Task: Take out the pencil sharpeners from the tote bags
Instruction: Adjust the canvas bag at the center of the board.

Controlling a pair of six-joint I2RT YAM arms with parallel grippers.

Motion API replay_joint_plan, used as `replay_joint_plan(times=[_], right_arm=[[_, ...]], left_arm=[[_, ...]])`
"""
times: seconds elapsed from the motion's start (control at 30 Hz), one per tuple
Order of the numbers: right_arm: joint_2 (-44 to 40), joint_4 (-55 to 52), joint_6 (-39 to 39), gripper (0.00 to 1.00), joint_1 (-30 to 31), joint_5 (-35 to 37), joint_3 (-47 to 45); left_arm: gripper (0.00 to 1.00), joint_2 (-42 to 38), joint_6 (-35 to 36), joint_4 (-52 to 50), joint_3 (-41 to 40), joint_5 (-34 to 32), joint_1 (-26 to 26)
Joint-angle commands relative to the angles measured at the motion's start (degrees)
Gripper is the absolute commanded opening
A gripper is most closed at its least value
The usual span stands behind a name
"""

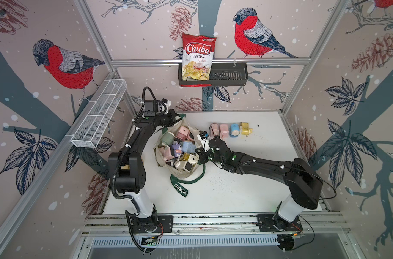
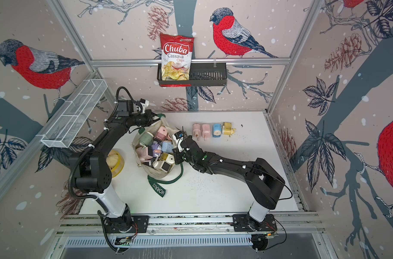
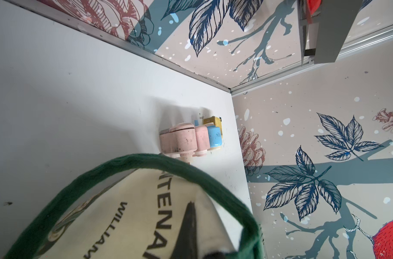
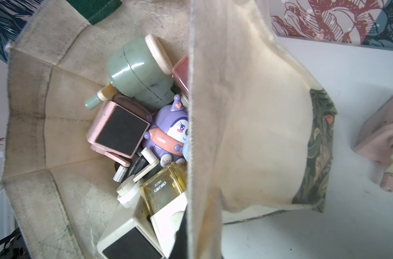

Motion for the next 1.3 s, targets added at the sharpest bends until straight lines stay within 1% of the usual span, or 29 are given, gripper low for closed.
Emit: replay_joint_plan(times=[0.0, 0.07, 0.1, 0.23, 0.27, 0.33, 0.43, 0.53, 0.57, 0.63, 0.7, 0.77, 0.93, 1.0, 1.17, 1.27], right_arm=[[-1.7, -3.0, 1.1, 0.0, 0.9, -2.7, -1.8], [-2.6, -3.3, 0.8, 0.01, 0.8, -1.4, -2.5], [-3.0, -3.8, 0.4, 0.06, 0.7, -1.1, -2.5], [-5.7, -6.6, -1.7, 0.46, 0.4, -0.4, -1.1], [-6.7, -7.5, -2.4, 0.54, 0.5, 0.2, -0.7], [-9.5, -8.5, -4.0, 0.64, 0.4, 0.6, -0.3], [-13.4, -8.0, -7.6, 0.73, 0.4, -1.4, -0.3], [-15.1, -7.3, -10.7, 0.77, 0.5, -4.1, 0.7], [-14.9, -5.8, -11.6, 0.79, 0.6, -5.4, 0.7], [-13.0, -2.9, -12.8, 0.8, 0.7, -7.9, 1.5], [-9.0, -3.9, -12.3, 0.79, 1.0, -8.2, 5.7], [-3.7, -7.0, -11.6, 0.78, 0.9, -9.0, 11.7], [10.1, -13.3, -8.9, 0.74, 0.8, -8.5, 26.8], [14.5, -15.0, -8.7, 0.74, 0.8, -9.9, 31.6], [22.9, -15.1, -10.1, 0.82, 0.0, -13.0, 40.3], [26.5, -16.2, -12.2, 0.85, -0.3, -14.5, 44.8]], left_arm=[[0.0, -2.1, 2.6, 15.3, -1.5, -8.1, 0.6], [0.0, -3.0, 2.5, 16.1, -2.8, -7.9, 0.6], [0.0, -3.4, 2.3, 16.8, -3.5, -7.6, 0.6], [0.0, -3.8, 1.7, 17.3, -4.5, -6.5, 1.0], [0.0, -4.2, 1.7, 17.3, -4.8, -6.6, 1.0], [0.0, -4.9, 1.7, 17.4, -5.3, -7.0, 1.2], [0.0, -5.3, 1.5, 17.5, -5.3, -6.6, 1.4], [0.0, -5.3, 0.5, 18.4, -5.6, -5.8, 1.8], [0.0, -5.2, 0.1, 18.7, -5.7, -5.4, 2.0], [0.0, -4.9, -0.7, 19.4, -5.8, -4.7, 2.5], [0.0, -5.1, -0.9, 19.7, -6.1, -4.6, 2.8], [0.0, -5.4, -0.9, 19.9, -6.3, -4.7, 3.0], [0.0, -5.2, -1.1, 19.8, -6.3, -4.5, 2.9], [0.0, -5.2, -1.1, 19.9, -6.2, -4.3, 3.0], [0.0, -5.3, -2.1, 20.7, -6.5, -3.7, 3.7], [0.0, -5.4, -2.6, 21.1, -6.6, -3.5, 4.0]])
